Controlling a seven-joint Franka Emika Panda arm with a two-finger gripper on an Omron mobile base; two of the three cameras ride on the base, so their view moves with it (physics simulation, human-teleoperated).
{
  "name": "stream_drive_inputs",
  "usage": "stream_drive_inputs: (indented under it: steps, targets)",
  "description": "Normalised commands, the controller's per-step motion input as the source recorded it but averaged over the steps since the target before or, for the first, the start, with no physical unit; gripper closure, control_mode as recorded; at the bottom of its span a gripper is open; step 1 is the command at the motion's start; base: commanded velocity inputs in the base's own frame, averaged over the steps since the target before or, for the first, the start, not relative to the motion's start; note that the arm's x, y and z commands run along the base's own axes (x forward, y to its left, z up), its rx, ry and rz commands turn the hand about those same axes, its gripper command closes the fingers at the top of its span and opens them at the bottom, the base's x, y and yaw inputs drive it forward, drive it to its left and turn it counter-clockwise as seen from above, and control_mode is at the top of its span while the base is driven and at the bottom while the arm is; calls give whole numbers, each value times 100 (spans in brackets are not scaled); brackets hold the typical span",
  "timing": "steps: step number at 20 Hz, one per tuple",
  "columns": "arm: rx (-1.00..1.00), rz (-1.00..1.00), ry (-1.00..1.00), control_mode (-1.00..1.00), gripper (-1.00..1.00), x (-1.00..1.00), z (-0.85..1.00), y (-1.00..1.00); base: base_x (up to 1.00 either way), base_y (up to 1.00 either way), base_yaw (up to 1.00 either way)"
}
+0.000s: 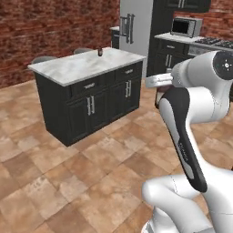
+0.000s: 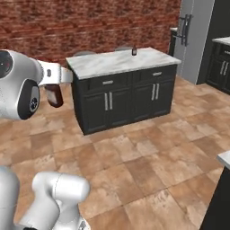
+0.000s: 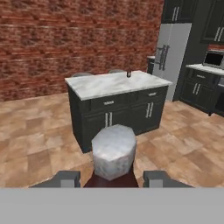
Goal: The dining table condiment station is running low on ketchup. Refill the condiment station by opening the cabinet and taking the ketchup from the cabinet and placing it on the dining table.
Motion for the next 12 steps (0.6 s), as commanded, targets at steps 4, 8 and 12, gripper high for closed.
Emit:
stream_drive_inputs:
  steps: [4, 8, 12]
  targets:
    - [0, 0, 0, 100, 100, 0, 0, 0, 99, 0, -31]
    - [0, 0, 0, 100, 100, 0, 0, 0, 100, -5, -9]
    - [0, 0, 0, 100, 100, 0, 0, 0, 100, -1, 0]
